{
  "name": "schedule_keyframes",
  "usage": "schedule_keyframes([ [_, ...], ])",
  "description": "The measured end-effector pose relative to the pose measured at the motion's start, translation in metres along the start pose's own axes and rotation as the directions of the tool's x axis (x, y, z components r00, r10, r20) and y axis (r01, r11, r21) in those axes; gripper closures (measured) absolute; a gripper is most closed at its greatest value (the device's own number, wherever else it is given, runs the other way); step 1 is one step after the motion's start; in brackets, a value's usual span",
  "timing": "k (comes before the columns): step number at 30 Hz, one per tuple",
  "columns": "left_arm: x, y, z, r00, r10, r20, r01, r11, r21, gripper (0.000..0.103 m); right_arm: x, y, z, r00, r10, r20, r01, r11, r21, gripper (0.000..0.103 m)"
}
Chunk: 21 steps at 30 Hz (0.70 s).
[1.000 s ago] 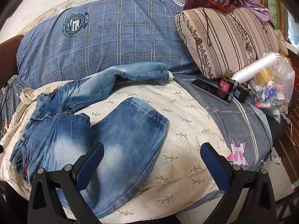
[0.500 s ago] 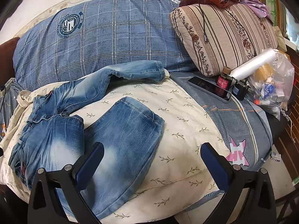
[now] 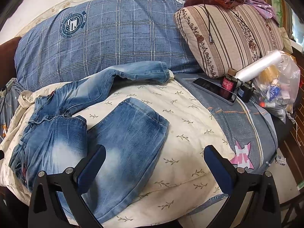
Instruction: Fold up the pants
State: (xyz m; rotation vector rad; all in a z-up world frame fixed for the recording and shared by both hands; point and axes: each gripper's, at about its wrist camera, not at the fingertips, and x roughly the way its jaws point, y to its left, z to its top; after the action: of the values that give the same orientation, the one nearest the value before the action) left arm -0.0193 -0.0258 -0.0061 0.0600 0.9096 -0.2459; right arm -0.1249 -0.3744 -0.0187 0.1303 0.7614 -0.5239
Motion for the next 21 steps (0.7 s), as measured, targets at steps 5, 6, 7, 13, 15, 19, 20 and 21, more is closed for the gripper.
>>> schedule_keyframes([
  [5,0.004,0.021,0.012,0.998,-0.05,-0.048,0.046,0.996,-0.074,0.0,0.016,-0.034,0.014,0.999,0.023,-0.03,-0.02,0.996,0.088,0.0],
  [6,0.005,0.03,0.016,0.997,-0.053,-0.056,0.047,0.994,-0.102,0.0,0.024,-0.048,0.019,0.998,0.025,-0.052,-0.018,0.992,0.128,0.0],
  [7,0.007,0.04,0.019,0.997,-0.052,-0.064,0.043,0.99,-0.134,0.0,0.029,-0.056,0.021,0.998,0.029,-0.058,-0.02,0.989,0.149,0.0],
  [13,0.036,0.077,0.007,0.961,-0.218,-0.169,0.149,0.926,-0.347,0.0,0.089,-0.074,0.031,0.965,0.207,-0.163,-0.161,0.953,0.256,0.0],
  [15,0.054,0.077,-0.003,0.931,-0.289,-0.222,0.183,0.898,-0.4,0.0,0.112,-0.068,0.031,0.948,0.239,-0.208,-0.179,0.946,0.271,0.0],
  [19,0.092,0.061,-0.025,0.863,-0.386,-0.326,0.204,0.857,-0.473,0.0,0.131,-0.049,0.025,0.945,0.249,-0.212,-0.197,0.95,0.242,0.009],
  [20,0.094,0.057,-0.026,0.868,-0.37,-0.331,0.189,0.862,-0.47,0.0,0.125,-0.044,0.025,0.952,0.254,-0.173,-0.216,0.954,0.21,0.021],
  [21,0.094,0.054,-0.026,0.879,-0.35,-0.323,0.175,0.868,-0.464,0.003,0.119,-0.038,0.027,0.948,0.284,-0.144,-0.259,0.951,0.17,0.061],
])
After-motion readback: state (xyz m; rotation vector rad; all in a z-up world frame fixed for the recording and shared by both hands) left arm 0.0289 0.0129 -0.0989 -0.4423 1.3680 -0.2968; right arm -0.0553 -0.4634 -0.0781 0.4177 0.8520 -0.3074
